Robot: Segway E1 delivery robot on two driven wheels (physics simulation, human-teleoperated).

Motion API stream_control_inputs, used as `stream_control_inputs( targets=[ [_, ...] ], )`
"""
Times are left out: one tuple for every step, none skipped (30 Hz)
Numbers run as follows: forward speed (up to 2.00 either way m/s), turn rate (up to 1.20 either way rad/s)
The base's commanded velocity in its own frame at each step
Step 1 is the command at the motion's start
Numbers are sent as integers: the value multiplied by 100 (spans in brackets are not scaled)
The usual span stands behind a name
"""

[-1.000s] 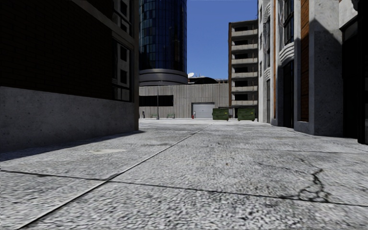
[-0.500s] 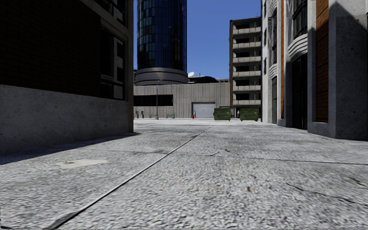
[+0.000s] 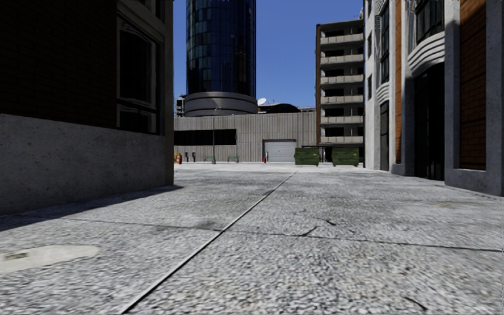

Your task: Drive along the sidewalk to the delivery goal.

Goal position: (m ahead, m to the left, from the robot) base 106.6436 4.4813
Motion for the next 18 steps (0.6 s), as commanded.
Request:
stream_control_inputs(
  targets=[
    [200, 0],
    [200, 0],
    [200, 0],
    [200, 0],
    [200, 0],
    [200, 0],
    [200, 0],
    [200, 0],
    [200, 0],
    [200, 0],
    [200, 0],
    [200, 0],
    [200, 0],
    [200, 0],
    [200, 0],
    [200, 0],
    [200, 0],
    [200, 0]
  ],
)
